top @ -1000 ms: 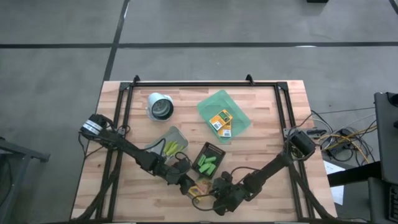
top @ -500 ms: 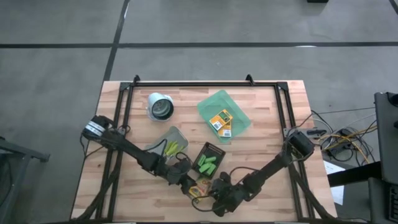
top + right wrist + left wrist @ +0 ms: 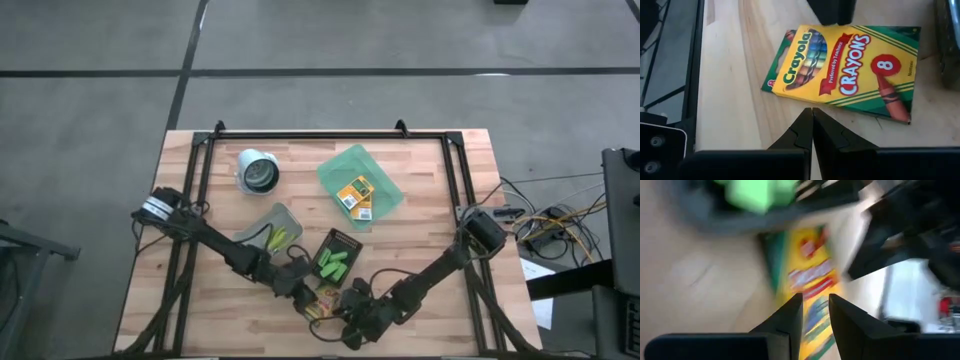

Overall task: Pick & Place School Supplies
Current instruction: Put the crayon box into the light green bin

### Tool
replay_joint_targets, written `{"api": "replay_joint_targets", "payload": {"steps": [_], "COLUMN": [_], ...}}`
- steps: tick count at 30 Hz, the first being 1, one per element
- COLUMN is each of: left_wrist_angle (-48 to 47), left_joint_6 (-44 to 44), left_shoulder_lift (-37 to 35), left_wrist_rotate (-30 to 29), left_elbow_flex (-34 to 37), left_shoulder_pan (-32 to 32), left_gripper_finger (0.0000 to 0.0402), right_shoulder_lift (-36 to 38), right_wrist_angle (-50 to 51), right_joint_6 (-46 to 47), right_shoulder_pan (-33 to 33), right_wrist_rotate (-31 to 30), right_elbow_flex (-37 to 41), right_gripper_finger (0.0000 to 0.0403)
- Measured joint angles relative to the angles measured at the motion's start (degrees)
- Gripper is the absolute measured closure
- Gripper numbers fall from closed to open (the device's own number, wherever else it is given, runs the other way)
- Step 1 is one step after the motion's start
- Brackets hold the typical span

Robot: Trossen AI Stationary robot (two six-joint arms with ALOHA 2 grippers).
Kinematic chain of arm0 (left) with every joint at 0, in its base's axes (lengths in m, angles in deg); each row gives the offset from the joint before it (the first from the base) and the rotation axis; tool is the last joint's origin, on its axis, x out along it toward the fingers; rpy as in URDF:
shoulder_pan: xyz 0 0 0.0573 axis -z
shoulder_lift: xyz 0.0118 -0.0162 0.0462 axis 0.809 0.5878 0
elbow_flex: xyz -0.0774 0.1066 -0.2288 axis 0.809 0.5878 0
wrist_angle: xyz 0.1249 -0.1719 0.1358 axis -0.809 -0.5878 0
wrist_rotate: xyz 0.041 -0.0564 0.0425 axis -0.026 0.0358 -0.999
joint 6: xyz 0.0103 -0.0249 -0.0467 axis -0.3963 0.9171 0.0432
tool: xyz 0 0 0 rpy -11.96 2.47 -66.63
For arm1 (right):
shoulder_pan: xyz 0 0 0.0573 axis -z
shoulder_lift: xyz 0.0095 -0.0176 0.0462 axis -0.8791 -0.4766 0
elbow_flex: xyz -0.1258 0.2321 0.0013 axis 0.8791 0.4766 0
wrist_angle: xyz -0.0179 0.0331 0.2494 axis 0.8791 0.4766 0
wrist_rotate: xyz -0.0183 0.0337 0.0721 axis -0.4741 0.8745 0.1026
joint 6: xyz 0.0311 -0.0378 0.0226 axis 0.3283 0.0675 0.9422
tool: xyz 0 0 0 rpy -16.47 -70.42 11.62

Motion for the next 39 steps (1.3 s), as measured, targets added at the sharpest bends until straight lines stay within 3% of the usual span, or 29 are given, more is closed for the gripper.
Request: {"api": "replay_joint_targets", "payload": {"steps": [5, 23, 39], "left_wrist_angle": [-6.9, -5.6, -6.2], "left_joint_6": [2.0, 0.6, 0.6], "left_shoulder_lift": [-0.6, -1.4, -1.5], "left_wrist_rotate": [3.1, 3.5, 3.4], "left_elbow_flex": [0.2, 0.3, 0.3], "left_shoulder_pan": [-0.2, -1.0, -1.4], "left_gripper_finger": [0.0303, 0.0303, 0.0303], "right_shoulder_lift": [0.1, 0.2, -3.1], "right_wrist_angle": [-0.3, -1.5, -2.6], "right_joint_6": [-0.2, -0.7, 4.7], "right_shoulder_pan": [0.0, 1.7, 1.6], "right_wrist_rotate": [-2.7, -4.6, 0.9], "right_elbow_flex": [0.0, 0.0, -0.6], "right_gripper_finger": [0.0394, 0.0394, 0.0394]}}
